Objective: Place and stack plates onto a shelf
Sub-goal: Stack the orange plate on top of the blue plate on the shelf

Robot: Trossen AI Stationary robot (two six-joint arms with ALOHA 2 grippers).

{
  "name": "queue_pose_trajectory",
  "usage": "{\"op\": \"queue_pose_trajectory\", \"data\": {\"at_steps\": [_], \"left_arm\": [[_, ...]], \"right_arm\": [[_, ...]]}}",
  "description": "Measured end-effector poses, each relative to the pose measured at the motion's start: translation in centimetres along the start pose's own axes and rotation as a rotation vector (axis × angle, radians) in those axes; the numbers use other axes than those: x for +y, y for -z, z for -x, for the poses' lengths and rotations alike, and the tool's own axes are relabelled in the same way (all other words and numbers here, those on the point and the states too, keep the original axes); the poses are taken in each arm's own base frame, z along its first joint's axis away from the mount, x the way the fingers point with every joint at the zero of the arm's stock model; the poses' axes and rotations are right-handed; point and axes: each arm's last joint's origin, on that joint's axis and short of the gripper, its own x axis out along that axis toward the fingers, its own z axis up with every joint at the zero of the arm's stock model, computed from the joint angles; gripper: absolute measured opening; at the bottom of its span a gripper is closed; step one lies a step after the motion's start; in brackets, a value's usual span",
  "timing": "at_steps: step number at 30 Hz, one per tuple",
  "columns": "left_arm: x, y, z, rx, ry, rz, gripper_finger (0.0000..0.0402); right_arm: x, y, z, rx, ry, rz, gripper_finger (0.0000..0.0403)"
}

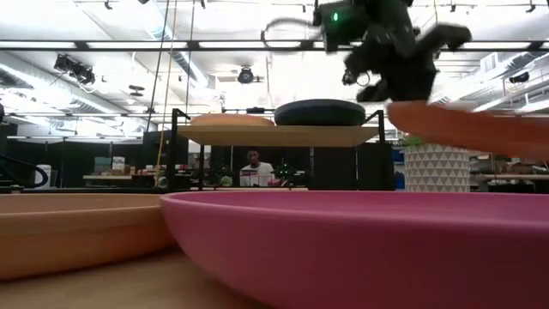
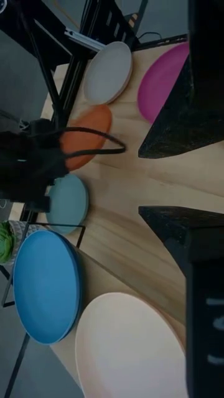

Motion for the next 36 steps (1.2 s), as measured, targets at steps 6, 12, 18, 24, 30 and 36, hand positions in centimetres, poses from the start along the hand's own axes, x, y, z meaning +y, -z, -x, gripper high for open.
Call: {"op": "queue_pose_trajectory", "data": {"at_steps": [6, 12, 18, 24, 30, 36], "left_arm": [[0.0, 0.0, 0.0, -0.002, -0.003, 0.0, 0.0141], [0.0, -0.2, -0.1, -0.024, -0.016, 0.004, 0.0141], [-0.2, -0.6, -0.1, -0.068, -0.004, 0.016, 0.0141], [-0.5, -1.0, -1.1, -0.079, -0.005, 0.018, 0.0141], [-0.9, -0.8, -2.8, -0.036, -0.004, 0.019, 0.0141], [-1.2, -0.8, -3.5, -0.029, 0.004, 0.033, 0.0141]], "right_arm": [[-1.1, 1.6, 6.1, -0.171, 0.063, -0.182, 0.0024], [-3.0, 3.1, 11.1, -0.341, 0.071, -0.353, 0.0014], [-4.8, 5.3, 14.9, -0.493, 0.122, -0.533, 0.0023], [-7.6, 7.7, 16.8, -0.614, 0.192, -0.75, 0.0018], [-11.1, 10.5, 17.0, -0.733, 0.165, -0.93, 0.0019], [-14.5, 11.8, 16.1, -0.776, 0.117, -1.02, 0.0019]]}}
